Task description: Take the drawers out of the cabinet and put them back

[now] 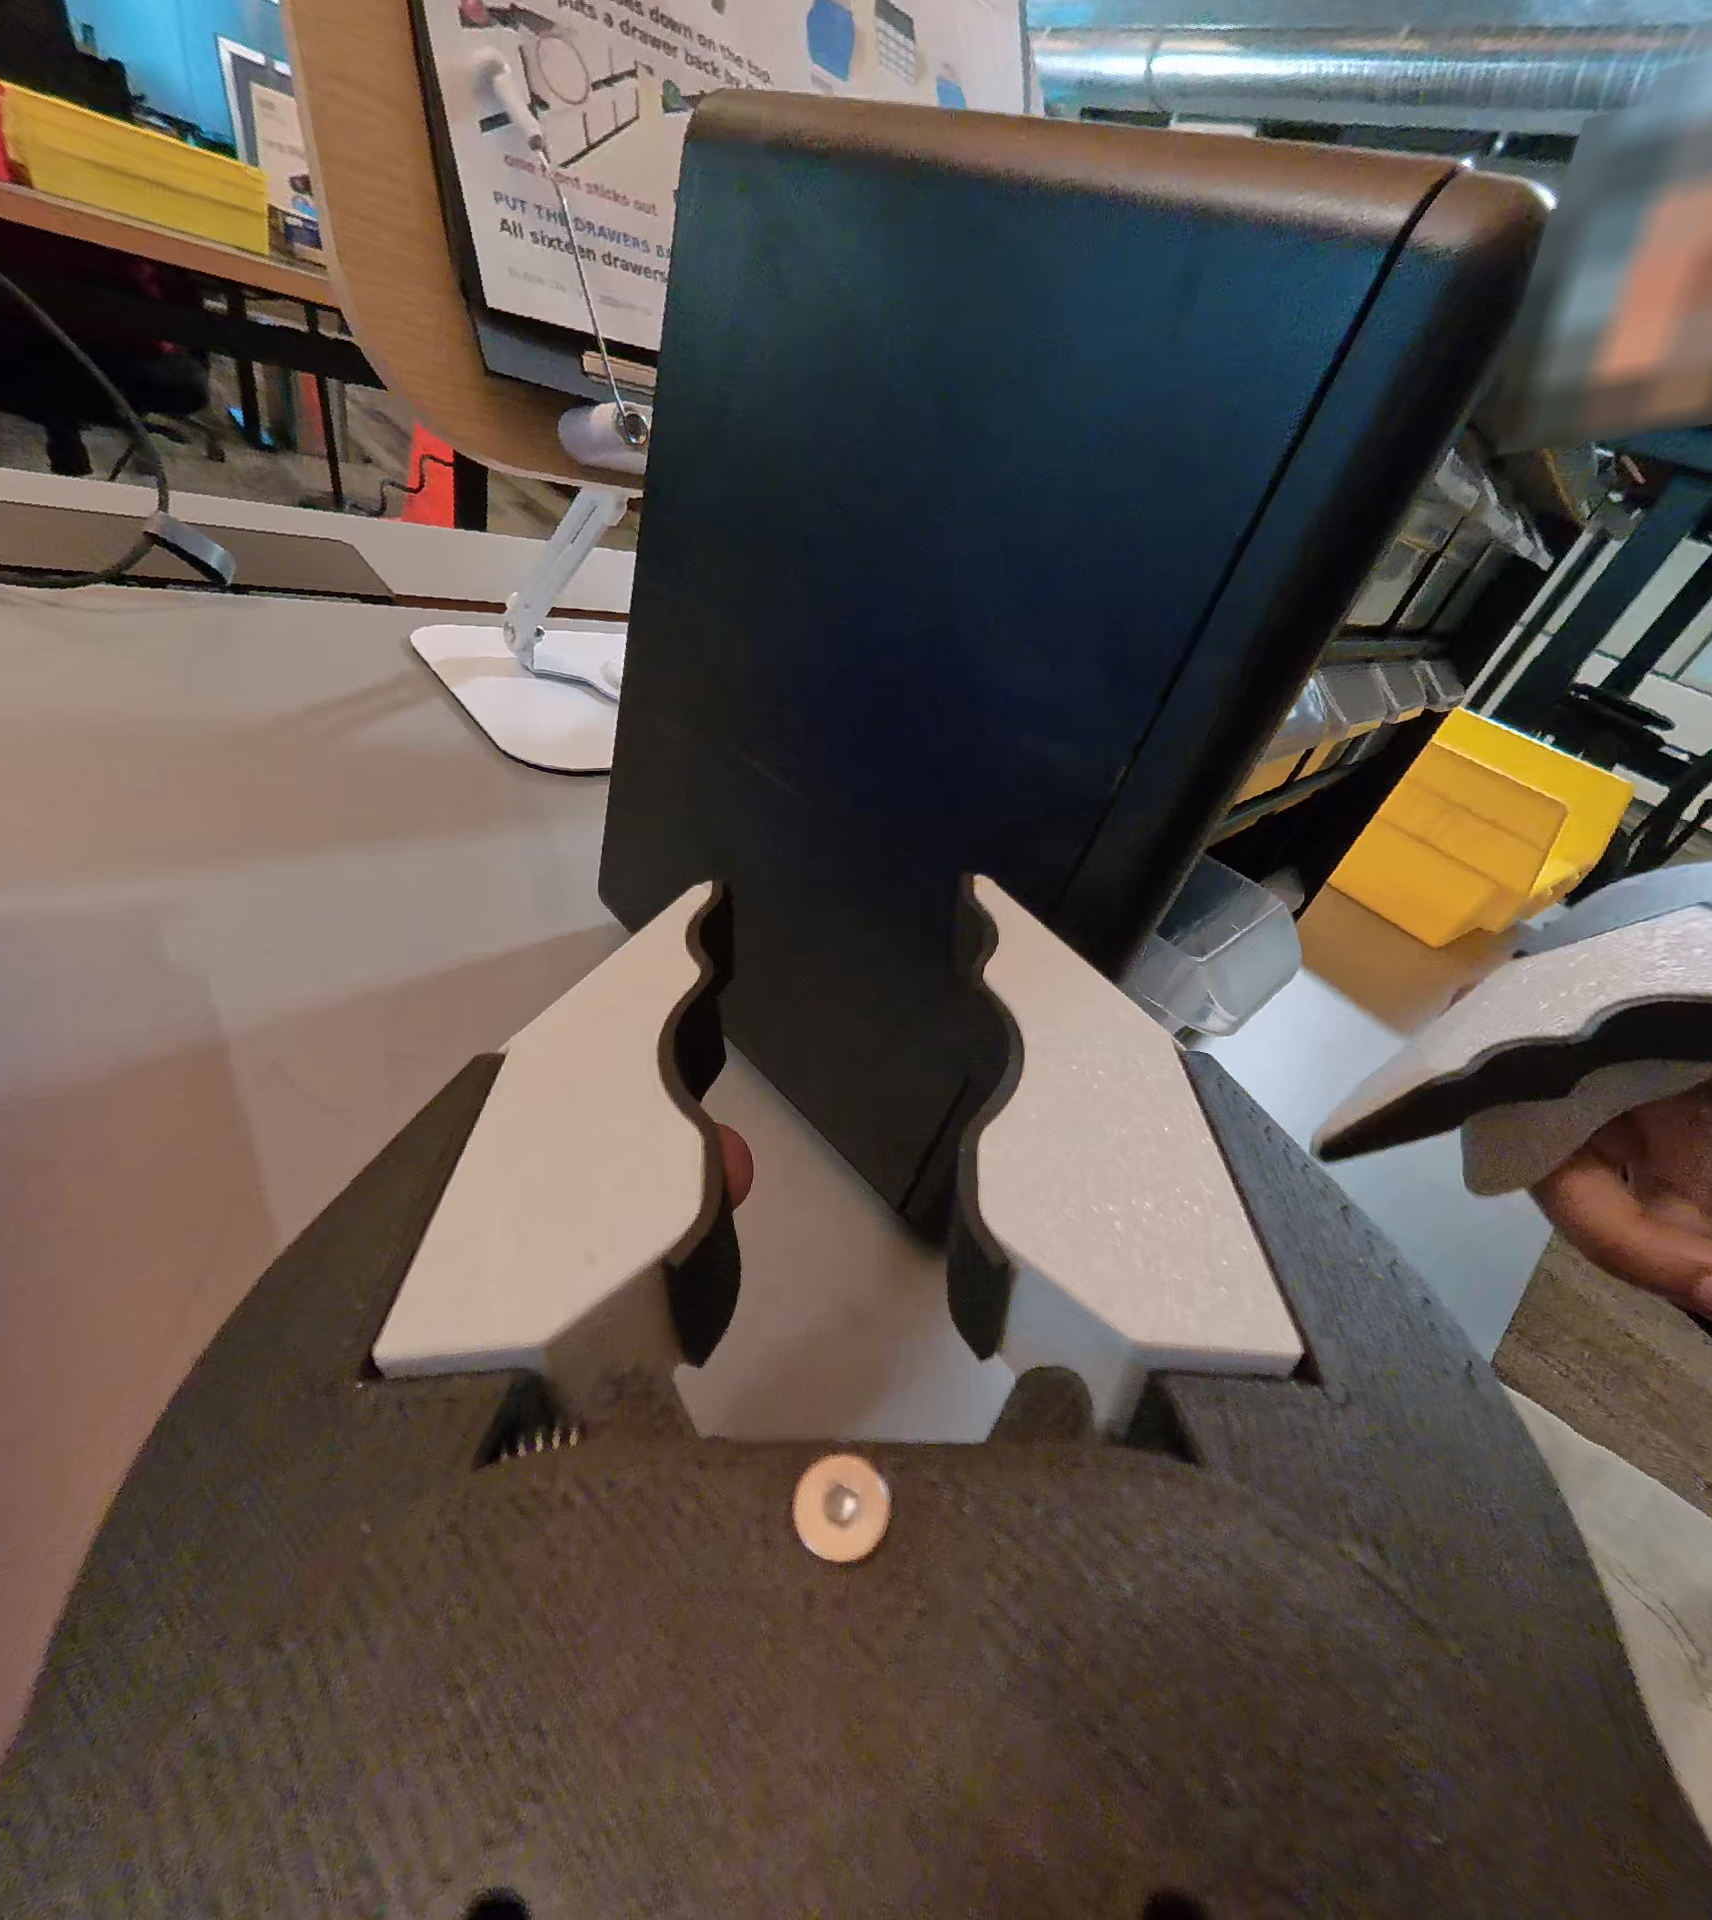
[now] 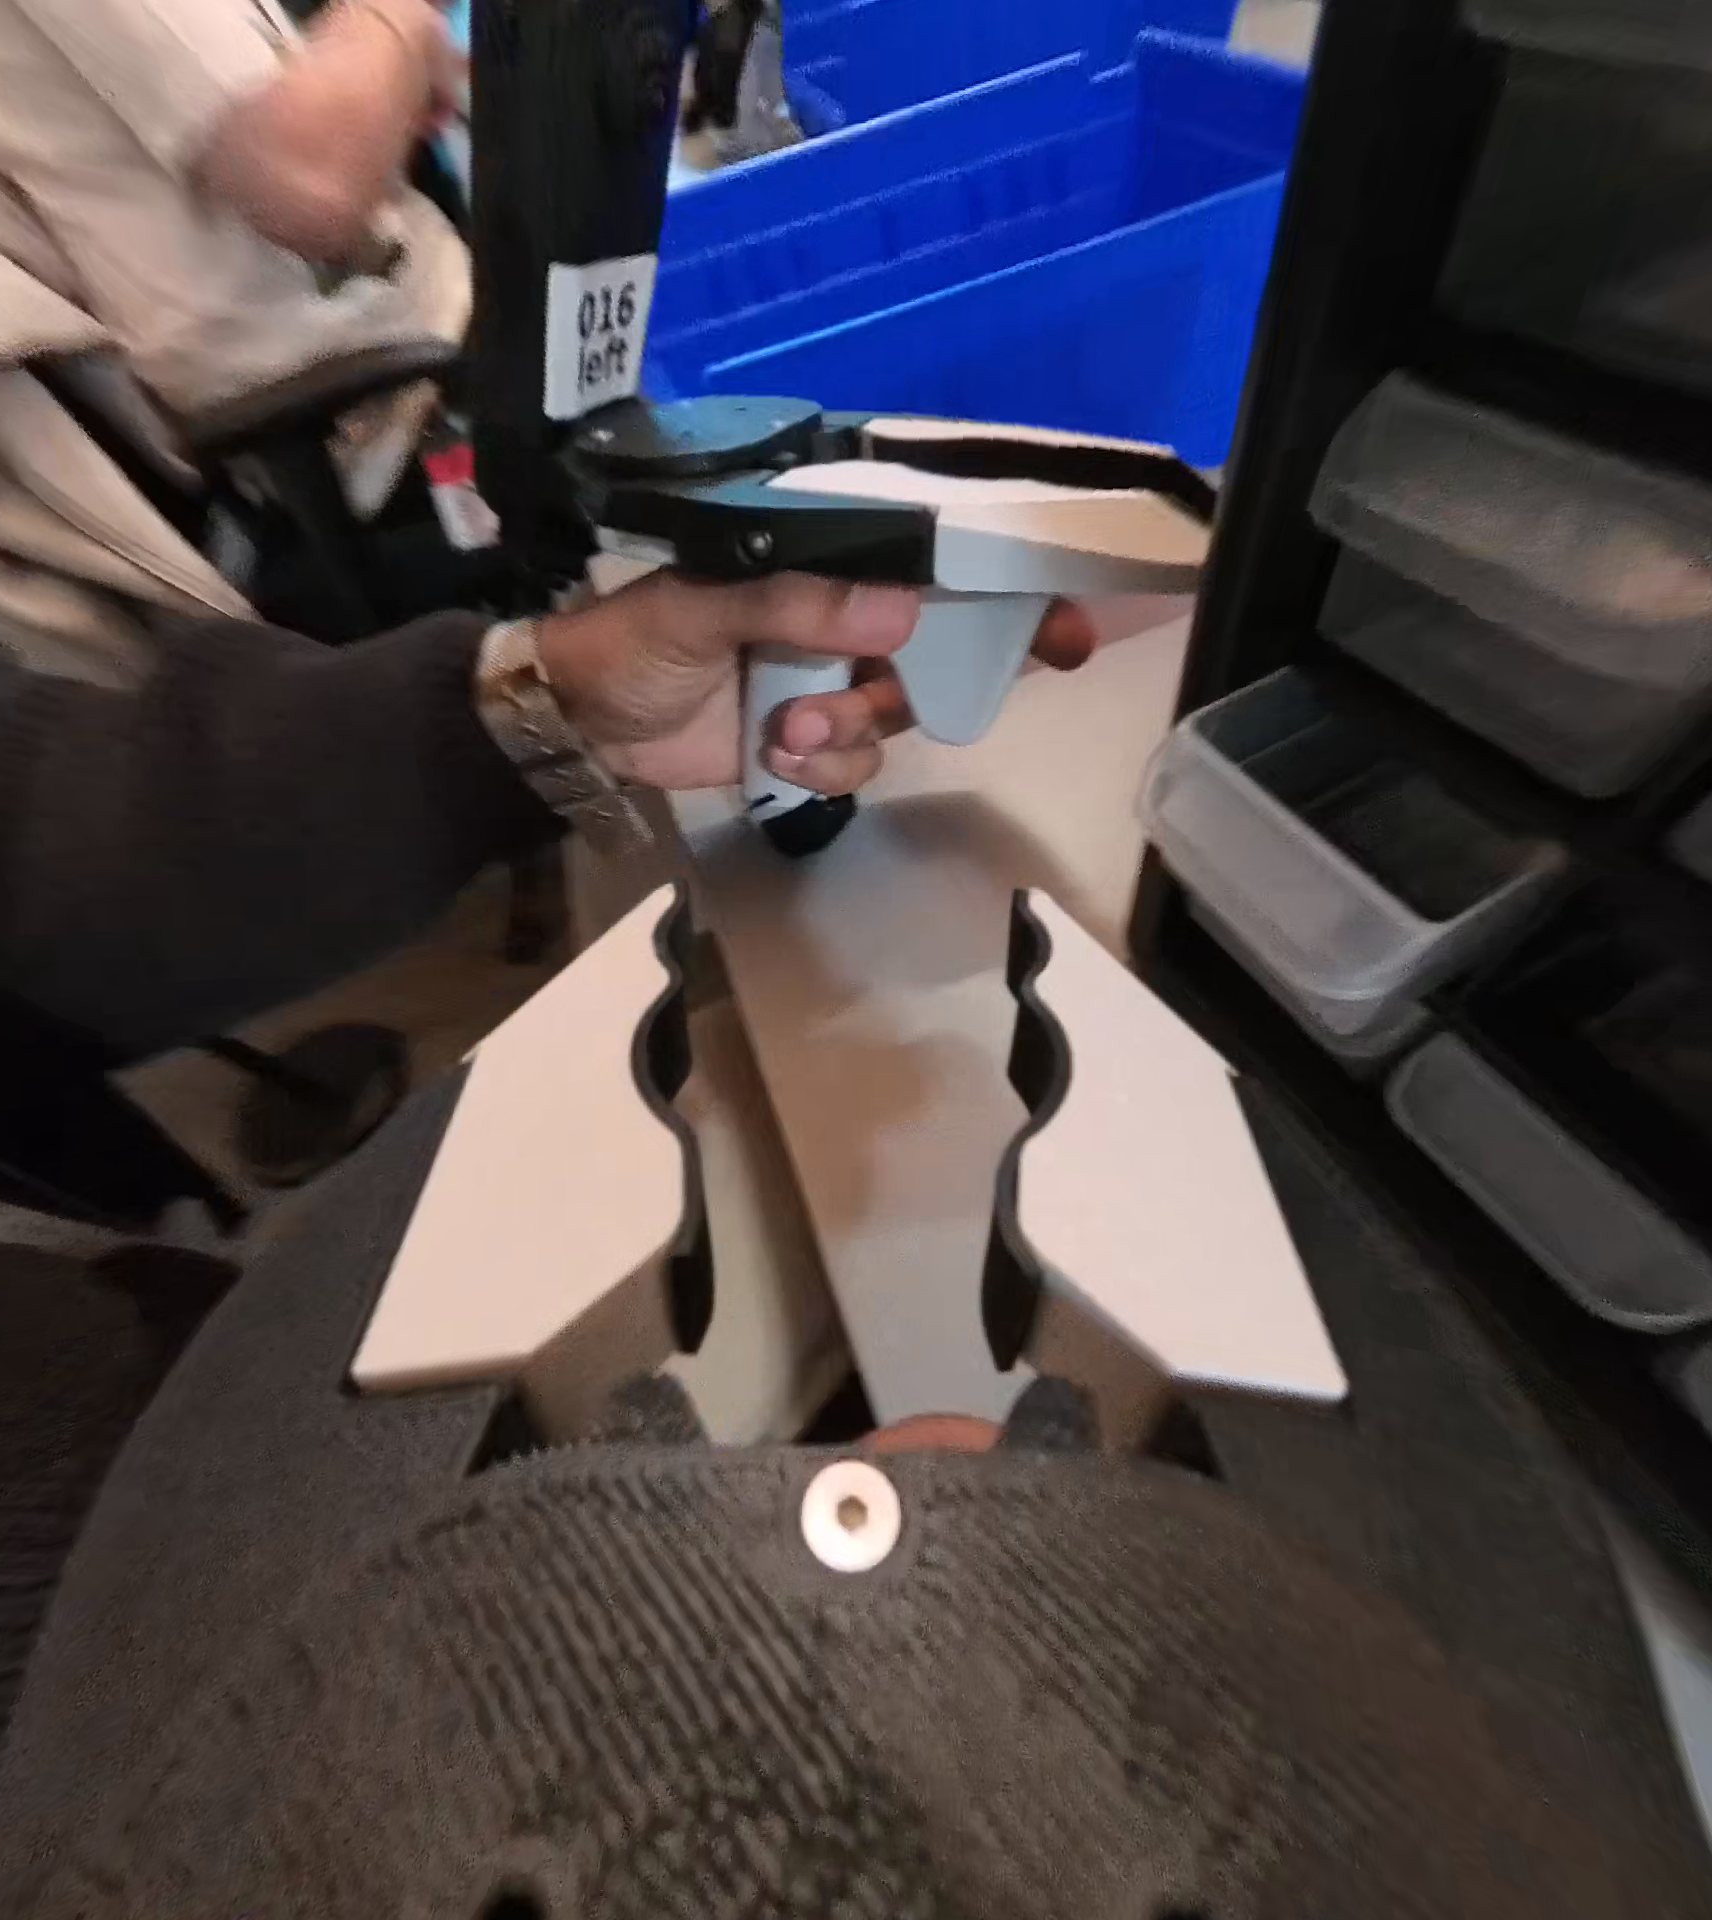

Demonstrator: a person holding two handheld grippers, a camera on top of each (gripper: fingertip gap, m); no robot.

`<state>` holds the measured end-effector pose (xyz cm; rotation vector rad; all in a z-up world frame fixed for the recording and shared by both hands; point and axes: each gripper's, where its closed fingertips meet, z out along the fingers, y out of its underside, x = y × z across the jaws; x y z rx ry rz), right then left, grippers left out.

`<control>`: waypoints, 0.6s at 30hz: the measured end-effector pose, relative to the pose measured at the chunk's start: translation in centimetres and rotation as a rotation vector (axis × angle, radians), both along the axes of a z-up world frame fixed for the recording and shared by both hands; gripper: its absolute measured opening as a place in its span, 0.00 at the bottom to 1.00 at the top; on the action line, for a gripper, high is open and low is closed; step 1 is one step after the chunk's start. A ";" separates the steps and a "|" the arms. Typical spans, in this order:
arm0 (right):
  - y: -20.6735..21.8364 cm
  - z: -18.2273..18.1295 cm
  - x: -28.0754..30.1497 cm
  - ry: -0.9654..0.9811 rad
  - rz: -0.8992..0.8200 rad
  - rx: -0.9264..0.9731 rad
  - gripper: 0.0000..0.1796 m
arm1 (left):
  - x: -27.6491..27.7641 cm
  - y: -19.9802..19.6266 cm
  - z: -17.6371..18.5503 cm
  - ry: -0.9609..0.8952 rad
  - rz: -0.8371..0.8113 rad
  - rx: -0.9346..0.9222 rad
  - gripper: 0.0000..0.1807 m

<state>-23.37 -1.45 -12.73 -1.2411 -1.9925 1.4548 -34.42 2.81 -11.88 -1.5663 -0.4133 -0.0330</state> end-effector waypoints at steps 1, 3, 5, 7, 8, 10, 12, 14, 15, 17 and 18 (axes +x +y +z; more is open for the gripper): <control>0.4 0.0 -0.2 0.037 -0.021 0.077 0.32 | 0.0 0.0 -0.1 -0.002 0.003 -0.003 0.22; 1.6 0.2 -0.4 0.105 -0.060 0.265 0.25 | -0.2 0.0 -0.3 0.002 0.019 -0.015 0.21; 2.9 0.5 -0.6 0.153 -0.083 0.466 0.23 | -0.6 -0.1 -0.4 0.015 0.044 -0.025 0.21; 4.2 1.3 -1.1 0.211 -0.125 0.658 0.21 | -1.1 -0.4 -0.2 0.008 0.063 -0.015 0.21; 4.7 1.8 -1.4 0.242 -0.138 0.741 0.22 | -1.3 -0.5 -0.2 -0.004 0.072 -0.007 0.21; 5.2 2.2 -2.1 0.276 -0.139 0.901 0.21 | -1.7 -0.7 0.0 -0.031 0.088 0.017 0.21; 5.7 1.5 -2.6 0.243 -0.106 1.060 0.22 | -1.9 -0.8 0.1 -0.050 0.096 0.026 0.20; 6.6 1.0 -3.1 0.225 -0.091 1.206 0.23 | -2.1 -0.8 0.0 -0.050 0.105 0.025 0.20; 6.7 0.9 -3.3 0.225 -0.074 1.257 0.22 | -2.1 -0.8 0.0 -0.047 0.108 0.026 0.20; 6.8 0.5 -3.6 0.202 -0.038 1.301 0.21 | -2.0 -0.8 0.1 -0.045 0.107 0.028 0.20; 6.8 0.3 -3.8 0.198 -0.028 1.312 0.20 | -2.0 -0.8 0.1 -0.044 0.106 0.028 0.20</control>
